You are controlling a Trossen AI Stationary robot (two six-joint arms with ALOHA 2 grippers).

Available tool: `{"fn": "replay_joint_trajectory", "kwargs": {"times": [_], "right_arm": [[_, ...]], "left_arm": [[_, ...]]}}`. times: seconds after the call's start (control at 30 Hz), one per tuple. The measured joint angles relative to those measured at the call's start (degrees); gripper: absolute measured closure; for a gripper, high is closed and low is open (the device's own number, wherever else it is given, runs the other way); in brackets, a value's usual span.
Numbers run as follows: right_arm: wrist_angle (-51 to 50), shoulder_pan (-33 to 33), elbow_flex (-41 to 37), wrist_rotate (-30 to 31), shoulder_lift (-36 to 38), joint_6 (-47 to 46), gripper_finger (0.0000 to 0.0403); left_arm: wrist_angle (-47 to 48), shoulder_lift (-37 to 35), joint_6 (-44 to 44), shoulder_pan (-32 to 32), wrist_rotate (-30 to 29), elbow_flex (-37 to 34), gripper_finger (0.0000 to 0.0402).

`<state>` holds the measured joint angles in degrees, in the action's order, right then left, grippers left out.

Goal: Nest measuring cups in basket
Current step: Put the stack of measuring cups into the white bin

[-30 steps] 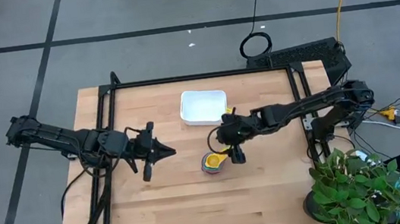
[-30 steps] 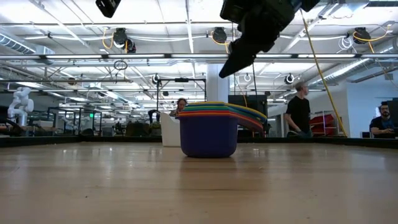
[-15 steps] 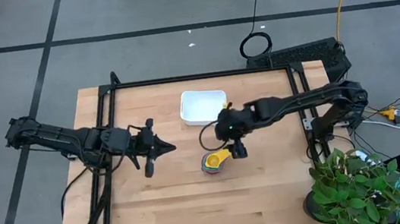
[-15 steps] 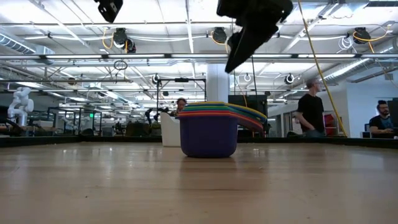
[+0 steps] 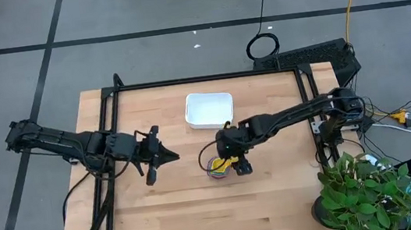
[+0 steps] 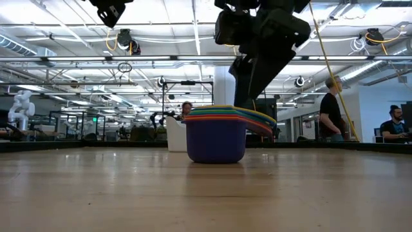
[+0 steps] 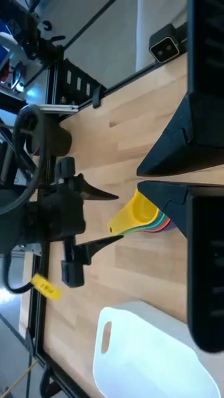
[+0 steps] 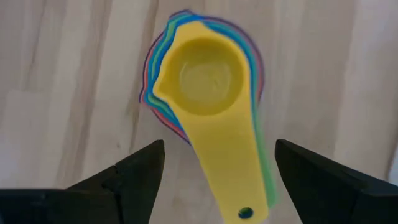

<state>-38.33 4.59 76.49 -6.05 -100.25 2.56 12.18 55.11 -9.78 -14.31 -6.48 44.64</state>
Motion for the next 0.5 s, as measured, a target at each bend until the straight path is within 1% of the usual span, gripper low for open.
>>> {"fn": "replay_joint_trajectory", "kwargs": {"times": [0.2,0.37,0.5], "right_arm": [[-0.7,0.2,0.0,0.4,-3.0,1.2,0.0103],[-1.0,0.2,0.0,0.4,-5.7,1.5,0.0103],[-0.8,0.2,0.0,0.3,-6.2,1.6,0.0103]], "left_arm": [[0.0,0.0,-0.2,0.0,0.0,0.0,0.0378],[0.1,0.0,-0.8,0.0,1.6,0.0,0.0378],[0.4,0.0,-0.8,0.0,1.7,0.0,0.0378]]}}
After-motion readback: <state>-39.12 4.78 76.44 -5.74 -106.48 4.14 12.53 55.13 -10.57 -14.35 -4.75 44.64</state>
